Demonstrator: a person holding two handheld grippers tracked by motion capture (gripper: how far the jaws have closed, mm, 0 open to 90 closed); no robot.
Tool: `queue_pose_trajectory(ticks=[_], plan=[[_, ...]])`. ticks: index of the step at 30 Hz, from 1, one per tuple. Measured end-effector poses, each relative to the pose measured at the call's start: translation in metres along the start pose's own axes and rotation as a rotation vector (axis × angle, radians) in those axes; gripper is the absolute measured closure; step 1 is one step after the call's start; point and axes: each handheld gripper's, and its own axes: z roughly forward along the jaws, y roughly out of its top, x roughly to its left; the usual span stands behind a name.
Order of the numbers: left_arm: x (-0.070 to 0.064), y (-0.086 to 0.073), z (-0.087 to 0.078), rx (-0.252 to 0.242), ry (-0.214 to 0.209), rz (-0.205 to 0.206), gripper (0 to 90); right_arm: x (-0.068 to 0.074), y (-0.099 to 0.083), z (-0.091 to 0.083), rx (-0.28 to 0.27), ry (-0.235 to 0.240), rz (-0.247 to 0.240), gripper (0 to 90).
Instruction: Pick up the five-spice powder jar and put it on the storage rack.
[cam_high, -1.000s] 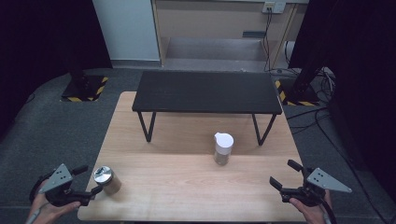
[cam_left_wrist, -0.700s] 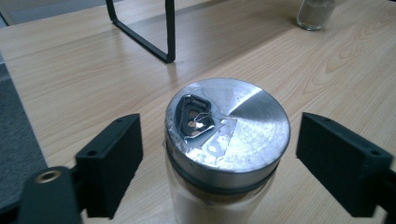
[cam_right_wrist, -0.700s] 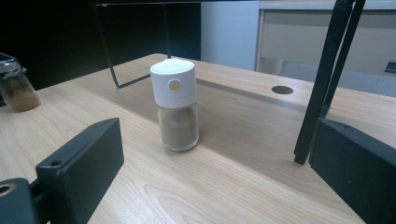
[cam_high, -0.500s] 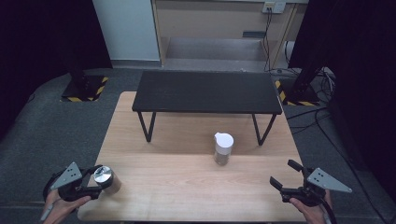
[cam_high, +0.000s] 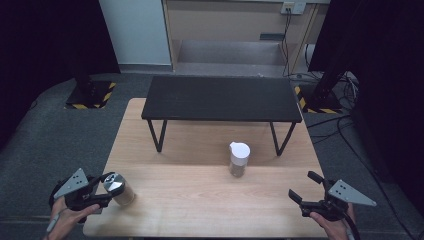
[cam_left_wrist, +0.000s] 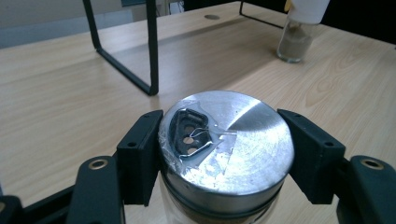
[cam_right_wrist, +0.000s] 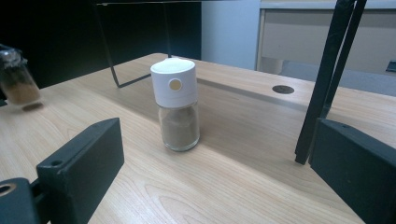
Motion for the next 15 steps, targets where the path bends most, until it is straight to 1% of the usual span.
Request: queue_pose_trajectory(ticks=[1,2,3,4,7,8,9,10,12,15], plan=[[-0.001,0.006,0.0,-0.003,-0.005,0.003,33.3,0.0,0.0,0.0,-0.001,-0.001,0.0,3.7],[-0.001,0.006,0.0,-0.003,-0.005,0.003,33.3,0.0,0.0,0.0,-0.001,-0.001,0.0,3.7],[-0.002,0.01,0.0,-0.005,-0.01,0.003,33.3,0.0,0.0,0.0,-0.002,-0.001,0.001,3.7],[-0.003,0.017,0.0,-0.007,-0.012,0.001,33.3,0.0,0.0,0.0,-0.002,0.0,0.001,3.7],[-0.006,0.03,-0.001,-0.026,-0.012,-0.02,33.4,-0.001,0.0,0.0,-0.003,0.001,0.002,3.7],[-0.006,0.035,-0.001,-0.024,-0.018,-0.018,33.3,-0.001,0.0,0.0,-0.002,0.001,0.002,3.7],[-0.008,0.042,-0.002,-0.023,-0.017,-0.015,33.3,0.0,0.0,0.0,-0.003,0.001,0.002,3.7],[-0.009,0.046,-0.002,-0.023,-0.017,-0.011,33.4,0.0,-0.001,-0.001,-0.004,0.001,0.003,3.7],[-0.011,0.057,-0.001,-0.023,-0.03,-0.01,33.4,-0.001,-0.001,-0.001,-0.003,0.002,0.003,3.7],[-0.015,0.075,0.002,-0.017,-0.053,0.006,33.4,-0.001,-0.001,0.0,-0.003,0.003,0.003,3.7]])
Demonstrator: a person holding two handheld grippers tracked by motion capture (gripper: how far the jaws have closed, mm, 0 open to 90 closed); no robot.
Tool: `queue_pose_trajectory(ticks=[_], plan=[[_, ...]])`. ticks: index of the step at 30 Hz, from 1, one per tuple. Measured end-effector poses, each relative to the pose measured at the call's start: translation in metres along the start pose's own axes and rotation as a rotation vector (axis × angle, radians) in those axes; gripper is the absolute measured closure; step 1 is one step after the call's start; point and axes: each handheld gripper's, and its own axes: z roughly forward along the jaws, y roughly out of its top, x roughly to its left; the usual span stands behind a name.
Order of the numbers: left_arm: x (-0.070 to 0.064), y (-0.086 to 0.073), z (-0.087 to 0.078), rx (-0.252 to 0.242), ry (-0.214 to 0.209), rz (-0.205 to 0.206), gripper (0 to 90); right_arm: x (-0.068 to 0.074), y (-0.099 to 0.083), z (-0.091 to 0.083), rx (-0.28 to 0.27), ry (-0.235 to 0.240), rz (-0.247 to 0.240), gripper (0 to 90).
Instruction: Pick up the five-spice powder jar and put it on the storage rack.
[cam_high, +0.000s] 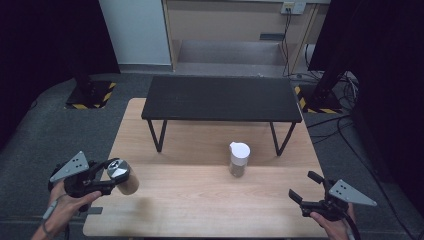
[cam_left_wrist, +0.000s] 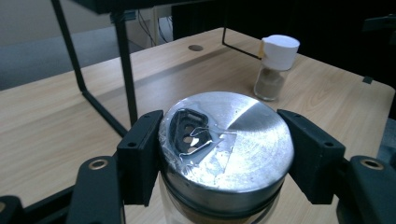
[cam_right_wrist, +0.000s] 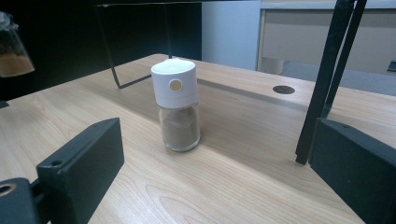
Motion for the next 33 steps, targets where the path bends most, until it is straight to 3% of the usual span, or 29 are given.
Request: queue_pose_trajectory(ticks=[13,18,28,33], plan=[[-0.013,0.071,0.03,0.017,-0.105,0.085,33.4,-0.001,0.0,0.0,-0.004,0.004,0.002,3.7],[-0.014,0.092,0.043,0.011,-0.139,0.102,33.4,-0.001,-0.001,-0.001,-0.005,0.004,0.003,3.7],[-0.017,0.128,0.065,0.027,-0.168,0.121,33.4,-0.001,-0.001,-0.001,-0.008,0.004,0.005,3.6],[-0.02,0.146,0.073,0.026,-0.157,0.138,33.4,-0.001,-0.001,-0.001,-0.008,0.004,0.005,3.6]])
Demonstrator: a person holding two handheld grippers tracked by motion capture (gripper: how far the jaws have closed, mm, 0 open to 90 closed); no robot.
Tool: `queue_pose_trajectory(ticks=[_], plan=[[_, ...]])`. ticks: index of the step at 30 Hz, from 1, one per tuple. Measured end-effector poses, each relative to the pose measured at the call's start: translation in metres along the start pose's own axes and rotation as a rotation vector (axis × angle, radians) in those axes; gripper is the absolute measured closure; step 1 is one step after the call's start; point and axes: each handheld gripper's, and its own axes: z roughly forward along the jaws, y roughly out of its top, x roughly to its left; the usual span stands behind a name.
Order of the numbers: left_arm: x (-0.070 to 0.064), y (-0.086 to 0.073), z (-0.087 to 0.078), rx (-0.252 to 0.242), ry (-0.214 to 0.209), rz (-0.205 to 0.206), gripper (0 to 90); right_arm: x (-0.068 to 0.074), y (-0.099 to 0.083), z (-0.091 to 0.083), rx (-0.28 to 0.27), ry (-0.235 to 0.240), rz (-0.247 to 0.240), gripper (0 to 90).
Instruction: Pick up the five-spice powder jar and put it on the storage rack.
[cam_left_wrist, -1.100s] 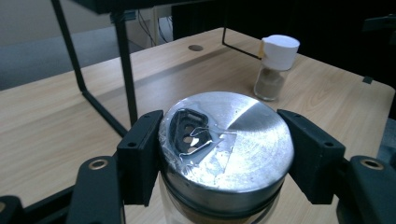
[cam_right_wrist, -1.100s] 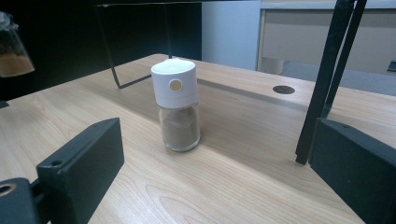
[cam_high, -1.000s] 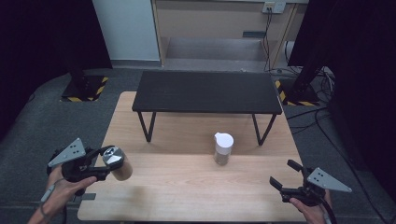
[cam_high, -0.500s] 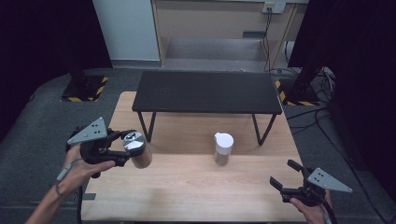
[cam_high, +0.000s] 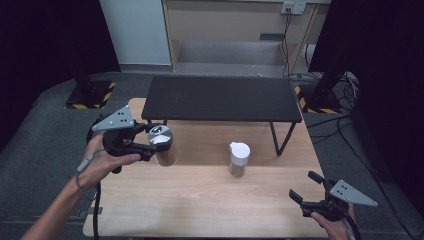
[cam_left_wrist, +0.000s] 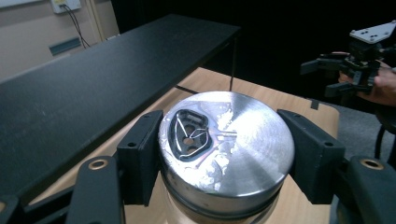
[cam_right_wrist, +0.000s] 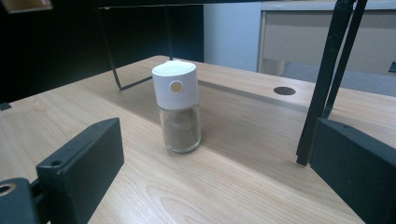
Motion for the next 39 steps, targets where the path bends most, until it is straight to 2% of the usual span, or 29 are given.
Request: queue_pose_trajectory(ticks=[2,5,8,13,16,27,32,39], plan=[[0.001,0.004,0.001,0.0,-0.002,0.0,33.4,0.0,0.0,0.0,-0.001,0.0,0.001,3.6],[0.003,0.018,0.007,0.007,-0.001,0.012,33.4,0.0,0.0,0.0,-0.001,0.001,0.001,3.6],[0.005,0.022,0.01,0.003,-0.004,0.009,33.4,0.0,0.0,0.0,-0.002,0.001,0.0,3.6],[0.011,0.037,0.018,0.016,0.007,0.001,33.4,0.0,0.0,0.0,-0.003,0.003,0.002,3.6],[0.013,0.042,0.02,0.017,0.018,0.01,33.5,-0.001,0.0,0.0,-0.003,0.003,0.003,3.6],[0.031,0.076,0.044,0.014,0.098,0.007,33.4,-0.002,-0.001,-0.001,-0.006,0.007,0.007,3.6],[0.038,0.083,0.053,0.001,0.12,0.007,33.4,-0.002,-0.001,-0.001,-0.006,0.008,0.007,3.6],[0.058,0.092,0.073,-0.005,0.205,-0.031,33.4,-0.003,-0.001,-0.002,-0.007,0.01,0.011,3.6]])
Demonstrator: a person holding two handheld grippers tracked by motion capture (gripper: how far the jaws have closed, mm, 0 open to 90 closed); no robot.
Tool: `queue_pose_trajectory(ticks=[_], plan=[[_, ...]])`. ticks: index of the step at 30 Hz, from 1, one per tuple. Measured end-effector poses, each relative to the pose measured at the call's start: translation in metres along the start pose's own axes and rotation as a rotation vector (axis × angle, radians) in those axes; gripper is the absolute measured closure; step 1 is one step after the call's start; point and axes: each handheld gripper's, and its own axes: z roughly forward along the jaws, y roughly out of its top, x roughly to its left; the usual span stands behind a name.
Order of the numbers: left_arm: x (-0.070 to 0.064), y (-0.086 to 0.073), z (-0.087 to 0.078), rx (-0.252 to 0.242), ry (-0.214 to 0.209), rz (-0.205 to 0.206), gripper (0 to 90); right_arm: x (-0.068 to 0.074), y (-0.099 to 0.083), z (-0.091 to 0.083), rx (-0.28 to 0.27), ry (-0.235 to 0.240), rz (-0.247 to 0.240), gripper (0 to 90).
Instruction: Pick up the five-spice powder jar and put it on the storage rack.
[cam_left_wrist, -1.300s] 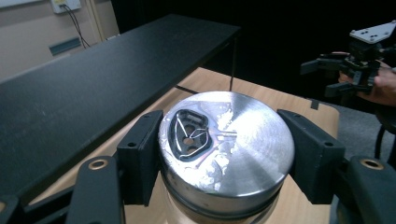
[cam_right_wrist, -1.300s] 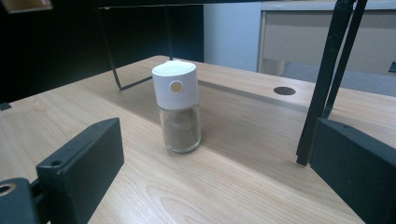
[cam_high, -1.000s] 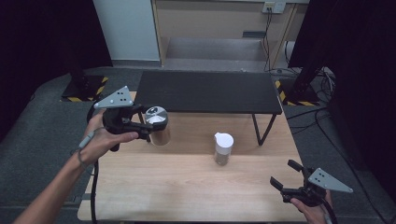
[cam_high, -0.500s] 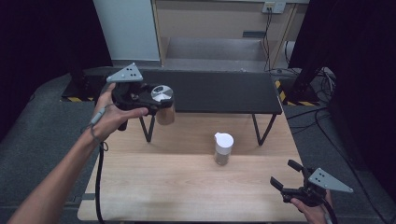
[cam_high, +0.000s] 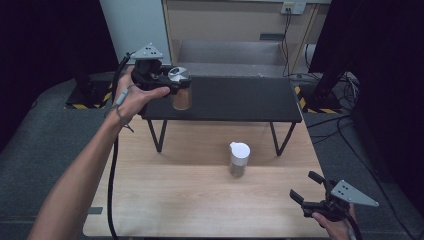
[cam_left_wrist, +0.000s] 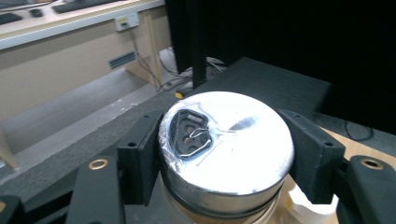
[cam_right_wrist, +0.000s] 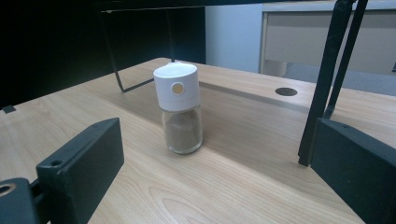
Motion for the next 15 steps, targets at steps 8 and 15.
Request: queue_pose_trajectory(ticks=[8,15], plan=[[0.014,-0.002,0.023,0.007,0.093,-0.057,33.4,0.0,-0.001,0.0,-0.002,0.001,0.002,3.7],[0.02,-0.007,0.04,0.019,0.132,-0.075,33.4,-0.001,-0.001,0.0,-0.002,0.0,0.005,3.6]])
